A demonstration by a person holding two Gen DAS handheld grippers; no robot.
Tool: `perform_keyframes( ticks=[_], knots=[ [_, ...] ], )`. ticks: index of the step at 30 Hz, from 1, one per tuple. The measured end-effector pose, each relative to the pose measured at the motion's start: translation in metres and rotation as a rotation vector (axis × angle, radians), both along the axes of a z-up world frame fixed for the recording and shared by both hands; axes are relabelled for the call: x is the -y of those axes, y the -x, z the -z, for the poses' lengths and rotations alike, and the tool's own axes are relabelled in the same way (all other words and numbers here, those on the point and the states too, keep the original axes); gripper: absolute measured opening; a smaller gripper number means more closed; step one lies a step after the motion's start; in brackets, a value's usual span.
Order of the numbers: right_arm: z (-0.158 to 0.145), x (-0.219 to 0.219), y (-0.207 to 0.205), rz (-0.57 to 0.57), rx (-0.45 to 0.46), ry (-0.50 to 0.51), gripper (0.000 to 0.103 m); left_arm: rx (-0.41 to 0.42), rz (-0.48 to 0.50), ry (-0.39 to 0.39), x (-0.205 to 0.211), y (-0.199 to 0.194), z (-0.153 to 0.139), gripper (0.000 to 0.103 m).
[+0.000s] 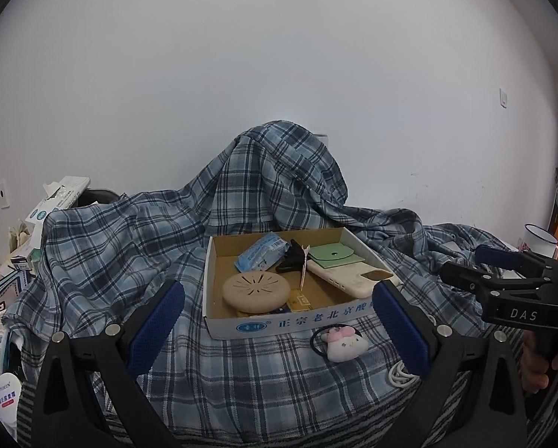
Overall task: Organize soft objects
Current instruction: 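Withdraw both tools and move the right tool toward the white cable, then grasp the coiled white cable with the right tool and lift it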
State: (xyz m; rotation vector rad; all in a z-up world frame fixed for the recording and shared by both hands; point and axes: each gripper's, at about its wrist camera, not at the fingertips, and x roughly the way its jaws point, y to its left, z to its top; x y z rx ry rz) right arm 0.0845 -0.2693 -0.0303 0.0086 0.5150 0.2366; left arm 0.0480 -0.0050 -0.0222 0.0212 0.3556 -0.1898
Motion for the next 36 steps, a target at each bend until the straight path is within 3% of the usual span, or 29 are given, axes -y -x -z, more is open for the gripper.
perform_keyframes(
  ticks=[5, 7, 14, 16, 19, 24, 28, 32, 36],
  knots=[
    [0.000, -0.003, -0.002, -0.013, -0.021, 0.012, 0.083, -0.008, -0.002, -0.003, 0.000, -0.001, -0.001, 0.102],
    [0.002, -0.004, -0.004, -0.030, -0.056, 0.007, 0.074, -0.005, -0.007, -0.003, 0.000, 0.000, -0.001, 0.102],
    [0.025, -0.013, -0.024, -0.081, -0.314, -0.002, 0.057, -0.006, -0.019, -0.009, 0.000, -0.001, 0.001, 0.102],
    [0.038, -0.015, -0.031, -0.100, -0.412, -0.019, 0.046, -0.008, -0.021, -0.004, -0.001, -0.002, 0.001, 0.102],
    [0.052, -0.017, -0.037, -0.093, -0.507, -0.044, 0.041, -0.011, -0.033, 0.009, -0.003, -0.002, 0.002, 0.102],
    [0.055, -0.026, -0.038, -0.068, -0.500, 0.005, 0.041, -0.015, -0.035, 0.040, -0.008, -0.002, 0.001, 0.102],
    [0.055, -0.034, -0.037, -0.056, -0.496, 0.042, 0.041, -0.001, -0.028, 0.021, -0.004, 0.001, 0.001, 0.102],
    [0.053, -0.028, -0.031, -0.030, -0.514, 0.004, 0.040, 0.010, -0.023, 0.011, -0.002, 0.002, 0.000, 0.102],
    [0.063, -0.024, -0.032, -0.037, -0.605, -0.075, 0.040, 0.005, -0.026, 0.018, -0.005, 0.001, 0.000, 0.102]
  ],
)
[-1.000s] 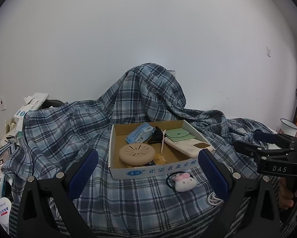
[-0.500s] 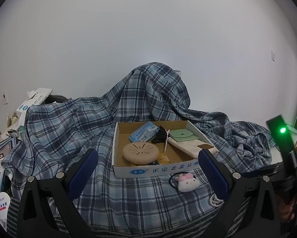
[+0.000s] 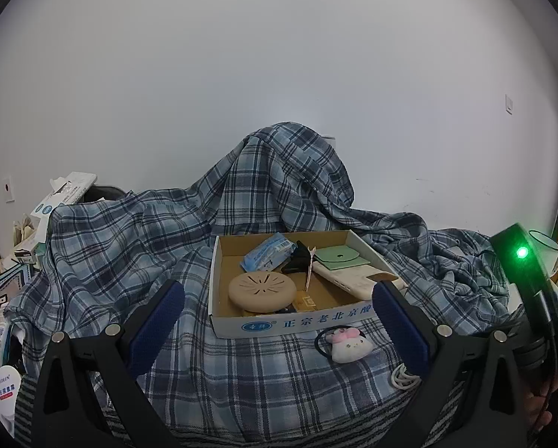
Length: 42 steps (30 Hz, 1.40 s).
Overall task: Organize soft objects
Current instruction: 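Grasp the coiled white cable with the right tool and lift it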
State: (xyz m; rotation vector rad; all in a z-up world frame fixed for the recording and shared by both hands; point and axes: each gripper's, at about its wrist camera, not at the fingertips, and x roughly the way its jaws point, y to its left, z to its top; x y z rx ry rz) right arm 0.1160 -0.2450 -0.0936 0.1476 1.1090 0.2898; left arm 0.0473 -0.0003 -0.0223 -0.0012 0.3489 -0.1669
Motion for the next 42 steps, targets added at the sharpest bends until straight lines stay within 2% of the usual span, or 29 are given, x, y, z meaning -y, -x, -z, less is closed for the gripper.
perform_keyframes(
  ticks=[2, 4, 8, 10, 12, 14, 16, 21, 27, 32, 34, 37, 42],
  knots=[
    [-0.001, -0.001, -0.003, 0.022, 0.015, 0.027, 0.044, 0.001, 0.000, -0.001, 0.000, 0.000, 0.000, 0.102],
    [0.000, -0.002, -0.008, 0.035, 0.003, 0.043, 0.056, 0.006, 0.002, -0.003, 0.000, 0.001, -0.001, 0.102],
    [0.001, -0.011, -0.015, 0.038, 0.008, 0.098, 0.056, 0.011, 0.015, -0.013, 0.002, 0.002, -0.001, 0.102],
    [0.002, -0.015, -0.014, 0.027, 0.023, 0.150, 0.042, 0.017, 0.016, -0.011, 0.002, 0.003, -0.001, 0.102],
    [0.002, -0.013, -0.014, 0.014, 0.035, 0.165, 0.033, 0.017, 0.017, -0.007, 0.001, 0.003, -0.001, 0.102],
    [0.002, -0.010, -0.013, -0.003, 0.036, 0.159, 0.030, 0.013, 0.017, -0.010, 0.001, 0.004, -0.001, 0.102],
    [0.000, -0.008, -0.013, -0.016, 0.031, 0.150, 0.021, 0.014, 0.017, -0.009, 0.001, 0.004, -0.002, 0.102],
    [-0.015, 0.000, -0.006, -0.045, 0.054, 0.125, 0.019, 0.014, 0.024, -0.009, 0.001, 0.005, -0.002, 0.102],
    [-0.056, 0.013, -0.001, -0.056, 0.181, 0.172, 0.019, 0.015, 0.025, -0.009, 0.003, 0.005, -0.002, 0.102],
    [-0.072, 0.009, 0.004, -0.200, 0.158, 0.171, 0.019, 0.012, 0.025, -0.009, 0.002, 0.005, -0.002, 0.102],
    [-0.066, 0.005, 0.010, -0.238, 0.141, 0.193, 0.019, 0.011, 0.025, -0.008, 0.002, 0.005, -0.002, 0.102],
    [-0.040, -0.001, 0.011, -0.258, 0.066, 0.207, 0.019, 0.011, 0.026, -0.010, 0.002, 0.004, -0.003, 0.102],
    [-0.007, -0.002, 0.002, -0.229, -0.004, 0.238, 0.022, 0.011, 0.026, -0.011, 0.002, 0.004, -0.002, 0.102]
  ],
)
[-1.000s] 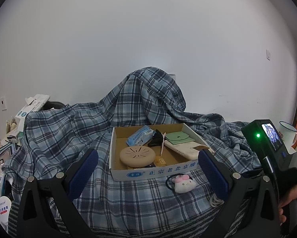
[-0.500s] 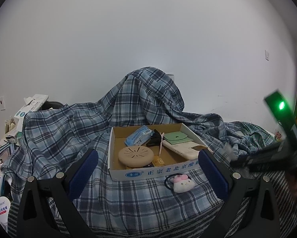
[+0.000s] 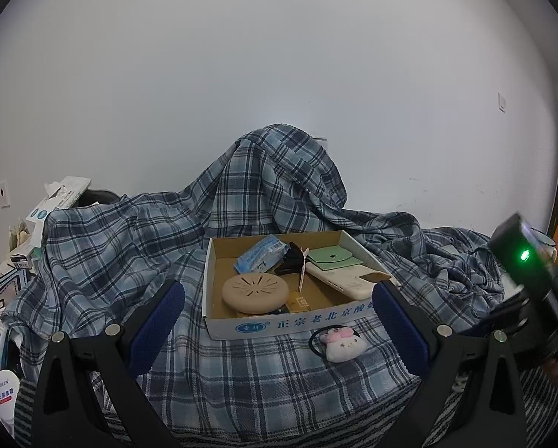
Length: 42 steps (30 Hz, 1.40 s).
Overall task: Organize soft objects
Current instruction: 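Grasp the coiled white cable with the right tool and lift it, then grasp the pink-bow plush toy with the left tool and lift it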
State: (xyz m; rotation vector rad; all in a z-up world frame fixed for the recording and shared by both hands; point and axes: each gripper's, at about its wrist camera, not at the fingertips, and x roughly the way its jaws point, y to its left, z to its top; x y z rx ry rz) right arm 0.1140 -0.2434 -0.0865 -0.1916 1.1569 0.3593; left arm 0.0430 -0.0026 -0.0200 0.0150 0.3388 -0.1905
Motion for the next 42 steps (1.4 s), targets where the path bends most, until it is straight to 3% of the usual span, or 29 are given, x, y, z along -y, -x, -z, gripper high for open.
perform_keyframes(
  ticks=[2, 3, 4, 5, 6, 7, 9, 11, 16, 19, 23, 29, 37, 42],
  knots=[
    [0.001, 0.001, 0.001, 0.021, 0.017, 0.006, 0.043, -0.002, 0.001, 0.002, 0.000, 0.000, 0.000, 0.102],
    [0.001, 0.001, 0.002, 0.031, 0.031, -0.001, 0.060, -0.007, 0.000, 0.003, 0.000, 0.000, 0.000, 0.102],
    [0.001, 0.001, 0.004, 0.033, 0.049, -0.013, 0.060, -0.011, 0.000, 0.005, 0.000, -0.001, 0.001, 0.102],
    [0.002, -0.001, 0.005, 0.027, 0.050, 0.000, 0.057, -0.013, -0.002, 0.007, 0.000, -0.001, 0.002, 0.102],
    [0.004, -0.003, 0.005, 0.015, 0.048, 0.016, 0.036, -0.013, -0.001, 0.009, 0.000, -0.001, 0.002, 0.102],
    [0.008, -0.005, 0.006, 0.002, 0.042, 0.025, 0.023, -0.011, -0.002, 0.008, 0.000, -0.001, 0.001, 0.102],
    [0.006, -0.006, 0.010, -0.007, 0.071, 0.033, 0.017, -0.007, -0.003, 0.006, 0.001, 0.000, 0.001, 0.102],
    [0.000, -0.003, 0.012, -0.002, 0.107, 0.010, 0.017, -0.012, -0.002, 0.004, 0.002, -0.002, 0.002, 0.102],
    [-0.032, 0.006, 0.022, -0.015, 0.333, -0.016, 0.017, -0.053, 0.009, 0.007, 0.001, -0.009, 0.003, 0.102],
    [-0.041, 0.013, 0.021, -0.035, 0.389, -0.081, 0.017, -0.098, 0.030, 0.018, 0.000, -0.016, 0.003, 0.102],
    [-0.040, 0.026, 0.022, -0.005, 0.473, -0.080, 0.017, -0.251, 0.099, 0.054, 0.001, -0.042, 0.008, 0.092],
    [-0.036, 0.031, 0.021, -0.005, 0.459, -0.131, 0.017, -0.376, 0.134, -0.016, 0.021, -0.062, 0.019, 0.092],
    [-0.036, 0.032, 0.027, -0.005, 0.473, -0.136, 0.017, -0.487, 0.140, -0.004, 0.051, -0.079, 0.033, 0.092],
    [-0.036, 0.036, 0.026, 0.016, 0.464, -0.147, 0.017, -0.534, 0.165, -0.058, 0.069, -0.088, 0.047, 0.079]
  ],
)
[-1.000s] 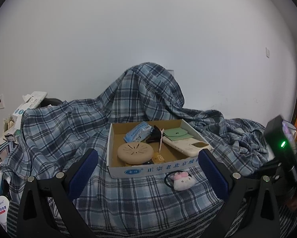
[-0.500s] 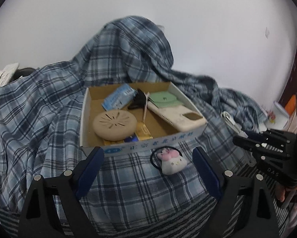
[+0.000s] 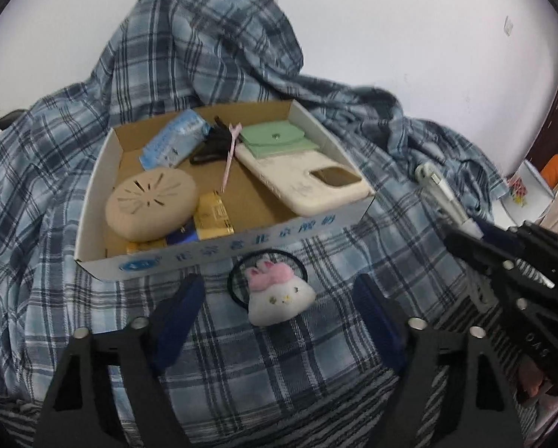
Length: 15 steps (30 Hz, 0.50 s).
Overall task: Organize soft objects
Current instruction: 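Grasp the pink-bow plush toy with the left tool and lift it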
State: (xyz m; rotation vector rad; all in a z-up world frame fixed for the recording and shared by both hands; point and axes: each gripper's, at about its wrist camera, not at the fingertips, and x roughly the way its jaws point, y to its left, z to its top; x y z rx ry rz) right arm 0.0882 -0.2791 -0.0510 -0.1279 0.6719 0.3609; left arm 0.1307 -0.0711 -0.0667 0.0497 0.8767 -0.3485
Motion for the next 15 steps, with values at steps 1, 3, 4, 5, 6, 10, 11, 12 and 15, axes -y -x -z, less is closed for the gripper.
perform_keyframes(
  ticks=[1, 3, 4, 5, 6, 10, 11, 12, 15],
  knots=[
    [0.000, 0.000, 0.000, -0.002, -0.003, -0.001, 0.017, -0.011, 0.000, -0.007, 0.001, -0.002, 0.003, 0.077],
    [0.001, -0.001, 0.000, -0.007, -0.004, 0.002, 0.017, -0.031, -0.001, -0.005, 0.001, -0.005, 0.007, 0.074],
    [0.001, -0.002, 0.000, -0.010, -0.002, 0.005, 0.017, -0.041, -0.003, -0.003, 0.001, -0.006, 0.009, 0.074],
    [0.000, -0.002, 0.000, -0.011, 0.000, 0.006, 0.017, -0.045, -0.005, -0.003, 0.002, -0.007, 0.010, 0.072],
    [0.000, -0.002, 0.001, -0.012, 0.001, 0.005, 0.017, -0.048, -0.005, -0.008, 0.003, -0.008, 0.011, 0.070],
    [0.001, -0.003, 0.000, -0.011, -0.007, 0.004, 0.017, -0.089, 0.010, -0.029, 0.007, -0.013, 0.019, 0.055],
    [0.001, -0.003, 0.000, -0.012, -0.010, 0.003, 0.017, -0.113, 0.011, -0.022, 0.008, -0.015, 0.023, 0.053],
    [0.001, -0.003, 0.000, -0.012, -0.012, 0.003, 0.017, -0.138, 0.007, -0.013, 0.007, -0.018, 0.027, 0.051],
    [0.001, -0.004, 0.000, -0.013, -0.016, 0.000, 0.017, -0.134, -0.005, -0.015, 0.006, -0.019, 0.030, 0.039]
  ],
)
